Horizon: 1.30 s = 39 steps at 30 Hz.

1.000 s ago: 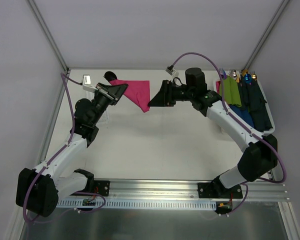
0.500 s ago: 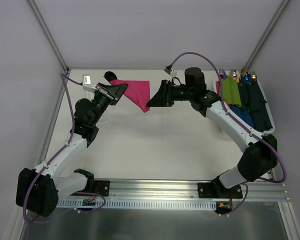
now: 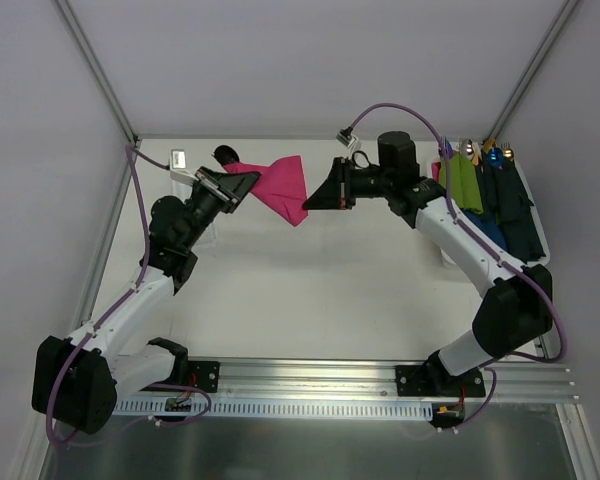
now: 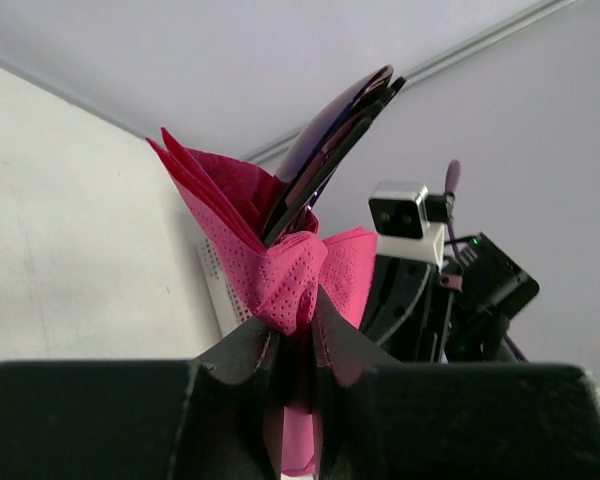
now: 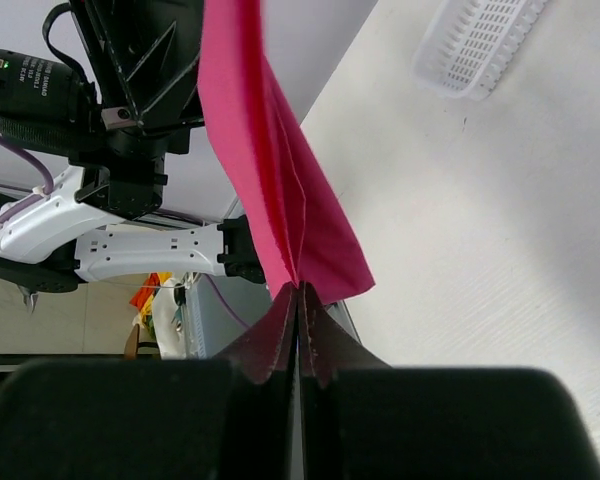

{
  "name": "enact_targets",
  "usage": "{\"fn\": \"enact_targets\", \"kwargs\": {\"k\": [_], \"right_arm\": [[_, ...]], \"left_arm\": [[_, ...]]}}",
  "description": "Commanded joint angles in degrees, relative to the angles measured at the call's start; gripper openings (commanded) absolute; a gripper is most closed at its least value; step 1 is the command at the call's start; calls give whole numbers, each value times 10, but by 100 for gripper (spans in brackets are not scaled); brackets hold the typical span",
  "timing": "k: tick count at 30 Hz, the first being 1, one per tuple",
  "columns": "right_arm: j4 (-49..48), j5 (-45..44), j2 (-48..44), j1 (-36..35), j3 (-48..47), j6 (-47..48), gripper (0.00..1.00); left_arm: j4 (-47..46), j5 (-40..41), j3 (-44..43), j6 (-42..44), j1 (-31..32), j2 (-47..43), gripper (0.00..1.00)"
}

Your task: Place the utensils on the paper napkin and roll it up

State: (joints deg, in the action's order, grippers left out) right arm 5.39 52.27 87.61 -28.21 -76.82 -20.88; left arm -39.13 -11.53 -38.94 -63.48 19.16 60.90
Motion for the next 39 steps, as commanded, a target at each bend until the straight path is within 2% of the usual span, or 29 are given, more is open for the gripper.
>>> {"fn": "enact_targets", "kwargs": {"k": [1,7,13,17,19,21,24,26,31,35,39], "right_arm": [[-15,37,9,26,-26,12,0],[22,61,12,47,-17,55,0],[23,69,3,36,16,65,0],[23,69,-2,32,28,68,0],[23,64,-5,32,22,64,12],[23,49,-16,35,12,63,30],[23,16,-39,49,-16,70,38],[24,-4,-52,58,-41,87,38],[45,-62,-72,39,-102,113,29],[123,-132,-55,-36,-161,187,24],[143,-182,-32,-83,-178,227,25]], "left_arm": [[-1,-55,-31,-12,-3,-11,0],[13,-92,-27,-26,-20,-26,0],[-12,-85,-22,-24,-20,-31,0],[3,-82,-37,-5,-20,-27,0],[16,-89,-46,9,-20,-25,0],[36,-90,-52,24,-20,-28,0],[91,-83,-64,60,-20,-38,0],[131,-68,-69,82,-20,-48,0],[175,-46,-75,106,-20,-54,0],[193,-53,-89,106,-19,-45,0],[204,-67,-108,102,-18,-33,0]]}}
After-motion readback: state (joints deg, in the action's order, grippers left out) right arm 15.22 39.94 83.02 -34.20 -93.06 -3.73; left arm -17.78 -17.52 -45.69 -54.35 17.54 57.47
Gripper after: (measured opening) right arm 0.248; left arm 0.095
